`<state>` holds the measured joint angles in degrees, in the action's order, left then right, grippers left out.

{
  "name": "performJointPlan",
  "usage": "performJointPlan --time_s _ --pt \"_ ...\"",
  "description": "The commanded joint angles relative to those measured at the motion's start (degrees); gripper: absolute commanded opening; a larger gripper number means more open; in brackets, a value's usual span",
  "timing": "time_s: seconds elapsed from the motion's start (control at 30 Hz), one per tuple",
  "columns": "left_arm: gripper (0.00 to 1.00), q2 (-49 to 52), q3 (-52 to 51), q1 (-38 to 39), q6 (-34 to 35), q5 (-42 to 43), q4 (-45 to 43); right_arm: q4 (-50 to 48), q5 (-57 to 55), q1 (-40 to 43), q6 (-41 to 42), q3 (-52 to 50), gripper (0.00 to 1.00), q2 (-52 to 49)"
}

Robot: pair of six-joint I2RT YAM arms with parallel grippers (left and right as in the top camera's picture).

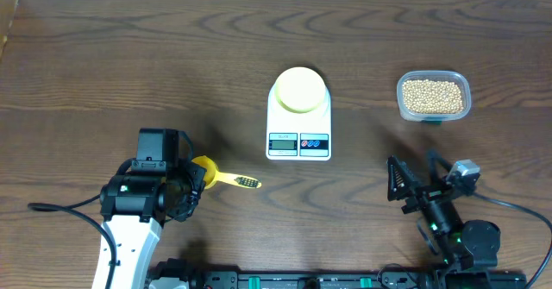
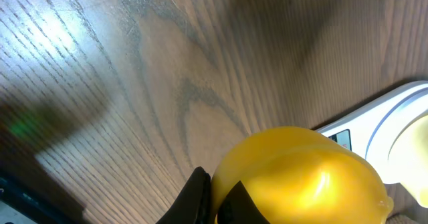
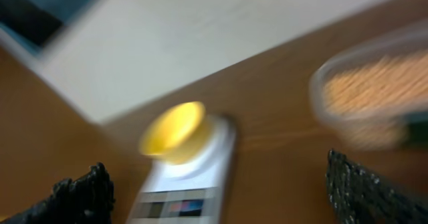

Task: Scoop item into bowl and weigh 50g on scale
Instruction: 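Reach the right gripper toward the scoop handle held by the left gripper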

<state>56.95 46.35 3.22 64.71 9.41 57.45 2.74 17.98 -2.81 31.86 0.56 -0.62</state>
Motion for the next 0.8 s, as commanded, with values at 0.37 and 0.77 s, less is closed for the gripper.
performJointPlan --time_s 0.37,0.77 --pt "0.07 0.1 0.0 0.1 0.7 0.7 -0.2 0.0 25.9 -0.6 31.0 -0.2 0.99 0.3" --pt "0.07 0.1 0.0 0.1 0.7 0.7 -0.5 0.3 21.5 -0.5 20.9 0.0 0.99 -0.7"
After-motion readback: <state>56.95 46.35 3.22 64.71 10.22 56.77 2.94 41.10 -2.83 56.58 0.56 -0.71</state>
